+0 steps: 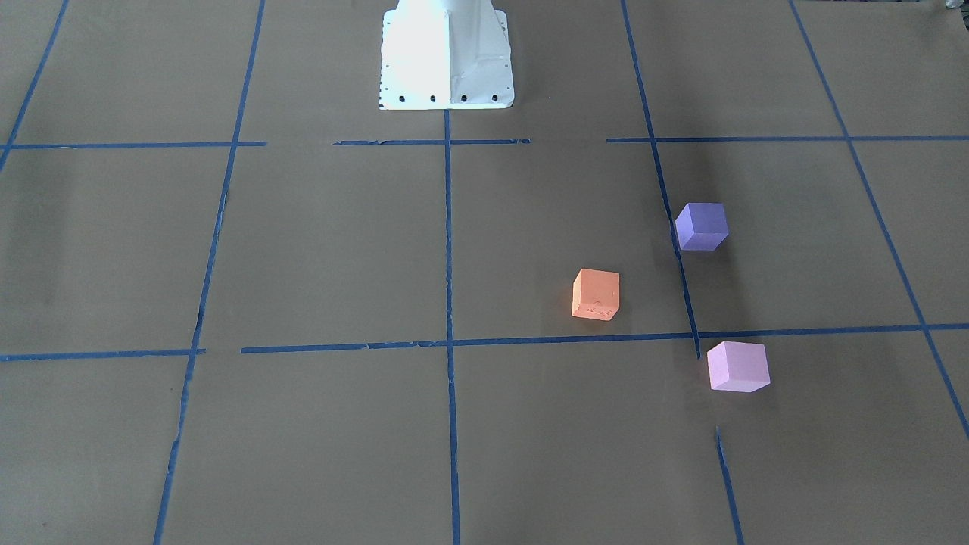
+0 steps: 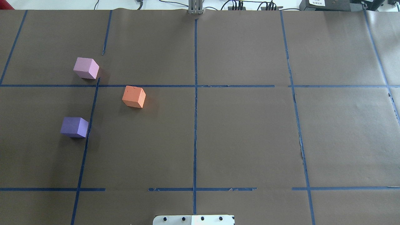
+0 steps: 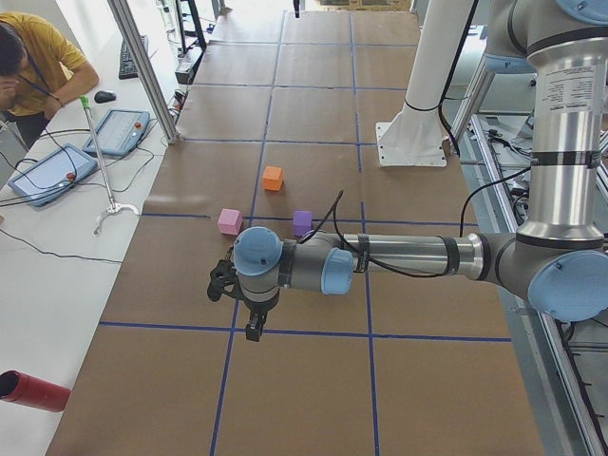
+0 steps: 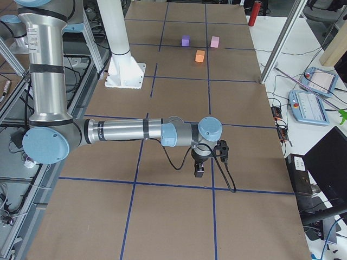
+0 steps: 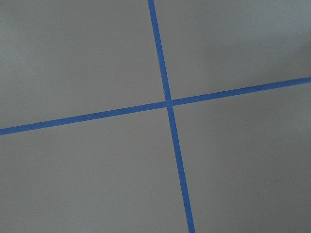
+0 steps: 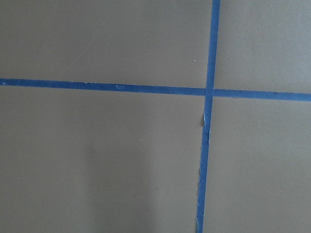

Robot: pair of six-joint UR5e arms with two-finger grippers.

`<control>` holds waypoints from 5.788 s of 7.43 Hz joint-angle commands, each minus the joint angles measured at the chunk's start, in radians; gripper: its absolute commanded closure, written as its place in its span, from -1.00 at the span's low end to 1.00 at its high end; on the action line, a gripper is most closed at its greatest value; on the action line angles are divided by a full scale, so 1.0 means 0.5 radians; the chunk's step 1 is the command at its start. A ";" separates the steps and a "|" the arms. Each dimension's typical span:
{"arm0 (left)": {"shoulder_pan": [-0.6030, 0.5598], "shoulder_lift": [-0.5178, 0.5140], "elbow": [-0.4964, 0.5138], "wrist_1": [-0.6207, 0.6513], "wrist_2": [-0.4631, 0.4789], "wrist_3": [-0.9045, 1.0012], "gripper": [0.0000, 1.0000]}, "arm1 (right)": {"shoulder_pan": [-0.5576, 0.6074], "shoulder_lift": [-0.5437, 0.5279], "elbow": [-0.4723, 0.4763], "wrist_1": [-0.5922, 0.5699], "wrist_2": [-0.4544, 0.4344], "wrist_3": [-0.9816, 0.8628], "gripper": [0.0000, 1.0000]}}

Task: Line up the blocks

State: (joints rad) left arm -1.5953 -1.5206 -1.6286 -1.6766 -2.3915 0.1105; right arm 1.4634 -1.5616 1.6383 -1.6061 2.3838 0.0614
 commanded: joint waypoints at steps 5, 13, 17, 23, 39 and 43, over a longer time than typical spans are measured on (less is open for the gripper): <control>0.040 -0.171 -0.029 0.000 0.117 -0.003 -1.00 | 0.000 0.000 0.003 0.000 0.000 0.000 -1.00; 1.157 -0.977 -0.096 -0.037 0.199 -1.360 -1.00 | 0.000 0.000 0.000 0.000 0.000 0.000 -1.00; 1.552 -1.128 0.020 -0.247 0.485 -1.922 -1.00 | 0.000 0.000 0.000 0.000 0.000 0.000 -1.00; 1.742 -1.171 0.259 -0.463 0.693 -2.184 -1.00 | 0.000 0.000 0.000 0.000 0.000 0.000 -1.00; 1.390 -0.689 0.171 -0.522 0.522 -1.976 -1.00 | 0.000 0.000 0.000 0.000 0.000 0.000 -1.00; 0.935 -0.637 -0.087 -0.369 0.387 -1.628 -0.98 | 0.000 0.000 0.000 0.000 0.000 0.000 -1.00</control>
State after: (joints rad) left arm -1.0251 -1.8515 -1.6262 -1.9081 -2.1597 -0.7972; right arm 1.4634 -1.5616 1.6386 -1.6061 2.3838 0.0613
